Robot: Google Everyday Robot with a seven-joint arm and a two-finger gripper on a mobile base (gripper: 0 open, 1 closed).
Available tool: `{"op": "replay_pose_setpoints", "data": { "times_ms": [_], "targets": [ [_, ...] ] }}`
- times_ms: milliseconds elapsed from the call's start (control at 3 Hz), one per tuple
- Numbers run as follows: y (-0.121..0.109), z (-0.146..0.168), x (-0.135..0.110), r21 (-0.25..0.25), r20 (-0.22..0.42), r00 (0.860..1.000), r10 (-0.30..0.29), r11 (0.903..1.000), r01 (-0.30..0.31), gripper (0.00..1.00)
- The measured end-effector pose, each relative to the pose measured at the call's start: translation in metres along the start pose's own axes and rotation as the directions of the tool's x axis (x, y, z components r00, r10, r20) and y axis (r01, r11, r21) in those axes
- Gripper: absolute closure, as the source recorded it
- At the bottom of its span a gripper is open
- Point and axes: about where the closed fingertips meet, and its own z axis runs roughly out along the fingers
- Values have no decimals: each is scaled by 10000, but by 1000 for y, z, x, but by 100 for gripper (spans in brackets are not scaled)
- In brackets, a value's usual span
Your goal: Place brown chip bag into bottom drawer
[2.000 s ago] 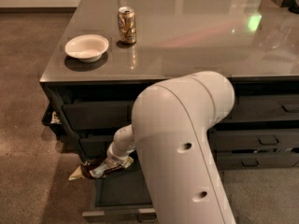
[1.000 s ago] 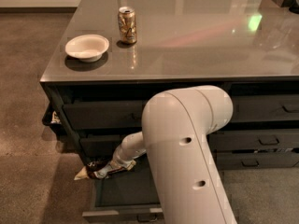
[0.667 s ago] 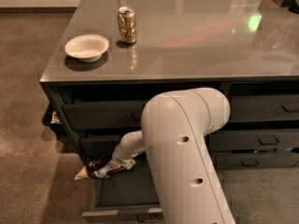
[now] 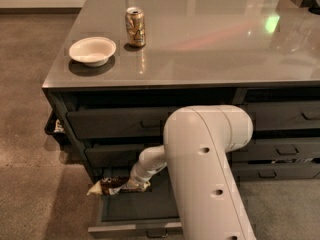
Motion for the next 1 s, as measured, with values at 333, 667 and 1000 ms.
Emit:
{"op": "replay_pose_setpoints", "data": {
  "times_ms": [333,667,1000],
  "targets": [
    [0,4,35,-113,-234,9991,356,9993,-359,100],
    [1,15,58,-311,-469,9969,627,9975,-642,100],
    [3,41,67,-654,-633,9954,716,9950,-757,100]
  ]
}}
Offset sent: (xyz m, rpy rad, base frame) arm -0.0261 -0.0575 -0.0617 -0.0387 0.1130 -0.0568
